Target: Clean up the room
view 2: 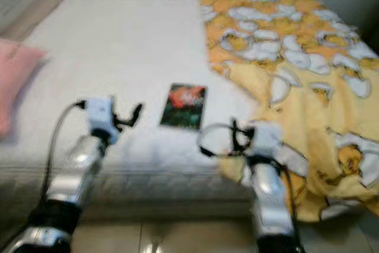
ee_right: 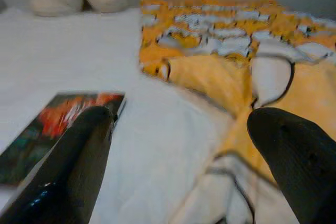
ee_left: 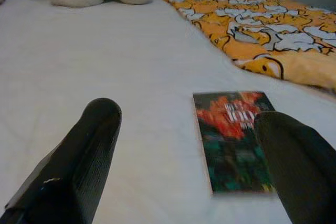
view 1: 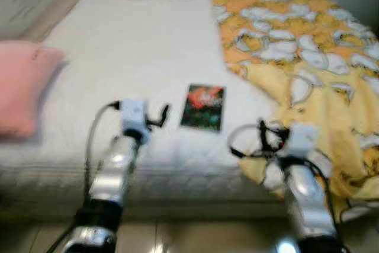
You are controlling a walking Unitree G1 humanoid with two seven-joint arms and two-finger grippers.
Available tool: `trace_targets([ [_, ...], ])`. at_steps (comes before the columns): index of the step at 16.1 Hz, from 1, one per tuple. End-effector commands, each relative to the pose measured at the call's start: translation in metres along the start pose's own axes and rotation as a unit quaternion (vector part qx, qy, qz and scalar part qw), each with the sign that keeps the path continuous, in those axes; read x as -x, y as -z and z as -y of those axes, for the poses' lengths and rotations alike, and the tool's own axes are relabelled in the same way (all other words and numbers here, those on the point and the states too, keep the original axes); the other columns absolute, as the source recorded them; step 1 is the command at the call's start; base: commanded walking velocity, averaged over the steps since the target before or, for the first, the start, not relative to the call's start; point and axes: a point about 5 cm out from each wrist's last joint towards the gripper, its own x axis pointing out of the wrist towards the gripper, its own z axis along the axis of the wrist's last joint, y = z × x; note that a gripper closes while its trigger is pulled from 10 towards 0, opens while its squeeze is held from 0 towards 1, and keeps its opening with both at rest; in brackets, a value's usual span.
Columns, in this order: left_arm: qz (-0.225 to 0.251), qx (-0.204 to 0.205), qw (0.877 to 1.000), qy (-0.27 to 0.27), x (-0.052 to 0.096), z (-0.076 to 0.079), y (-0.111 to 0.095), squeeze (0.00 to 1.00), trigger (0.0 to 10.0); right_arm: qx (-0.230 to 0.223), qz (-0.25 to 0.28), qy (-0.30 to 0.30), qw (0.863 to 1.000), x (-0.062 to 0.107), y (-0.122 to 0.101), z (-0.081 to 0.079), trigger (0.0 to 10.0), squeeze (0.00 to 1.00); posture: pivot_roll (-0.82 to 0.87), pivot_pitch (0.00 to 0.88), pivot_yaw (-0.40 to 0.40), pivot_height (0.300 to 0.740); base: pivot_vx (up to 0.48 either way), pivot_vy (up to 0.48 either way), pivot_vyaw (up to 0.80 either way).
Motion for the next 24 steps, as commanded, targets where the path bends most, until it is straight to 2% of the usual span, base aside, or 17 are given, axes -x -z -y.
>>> trace_targets([
  [1,0.011,0.001,1.0,0.029,-0.006,0.015,-0.005,0.0,10.0,0.007,-0.005,0.019,1.0,0.003,0.002,0.013,10.0,0.0,-0.06,0.0,-0.014,0.74,0.48,0.0,0.0],
  [5,0.007,-0.008,0.999,0.035,-0.01,0.014,-0.005,0.0,10.0,0.004,-0.001,0.014,1.0,-0.001,0.001,0.009,10.0,0.0,-0.05,0.0,-0.012,0.74,0.48,0.0,0.0],
  [7,-0.014,-0.015,1.0,0.021,-0.015,0.007,-0.003,0.0,10.0,0.002,0.002,0.007,1.0,-0.002,0.001,0.005,10.0,0.0,-0.03,0.0,-0.023,0.74,0.24,0.0,0.0],
  [9,-0.037,0.008,0.999,0.018,-0.023,0.0,-0.001,0.0,10.0,0.005,-0.006,-0.003,1.0,-0.002,0.003,0.001,10.0,0.0,-0.01,0.0,-0.036,0.74,0.0,0.0,-0.38],
  [10,-0.081,0.02,0.996,0.016,-0.029,-0.007,0.007,0.0,10.0,-0.001,-0.017,-0.011,1.0,-0.001,0.008,-0.004,10.0,0.0,0.01,0.0,-0.038,0.74,0.0,0.0,-0.73],
  [11,-0.099,0.028,0.994,0.024,-0.03,-0.009,0.011,0.0,10.0,-0.003,-0.021,-0.015,1.0,0.001,0.011,-0.007,10.0,0.0,0.01,0.0,-0.036,0.74,0.0,0.0,-0.72],
  [17,-0.163,0.021,0.986,-0.007,-0.02,-0.03,0.031,0.0,10.0,-0.009,-0.034,-0.016,0.999,0.019,0.02,-0.013,10.0,0.0,0.01,0.0,-0.016,0.74,0.0,0.0,-0.7],
  [20,-0.18,0.037,0.983,-0.024,-0.02,-0.036,0.035,0.0,10.0,-0.003,-0.041,-0.019,0.999,0.026,0.022,-0.013,10.0,0.0,0.0,0.011,-0.018,0.74,0.0,0.0,-0.69],
  [21,-0.189,0.026,0.981,-0.032,-0.02,-0.038,0.036,0.0,10.0,-0.007,-0.037,-0.02,0.999,0.029,0.021,-0.012,10.0,0.0,-0.02,0.029,-0.025,0.74,0.0,0.0,0.0],
  [22,-0.228,-0.032,0.971,-0.07,-0.015,-0.046,0.045,0.0,10.0,0.0,-0.039,-0.022,0.999,0.034,0.02,-0.01,10.0,0.0,-0.05,0.055,-0.036,0.74,0.0,0.0,0.0],
  [24,-0.23,-0.023,0.97,-0.074,-0.016,-0.043,0.047,0.0,10.0,0.006,-0.041,-0.02,0.999,0.04,0.018,-0.004,10.0,0.0,-0.09,0.074,-0.053,0.74,0.0,0.0,0.0],
])
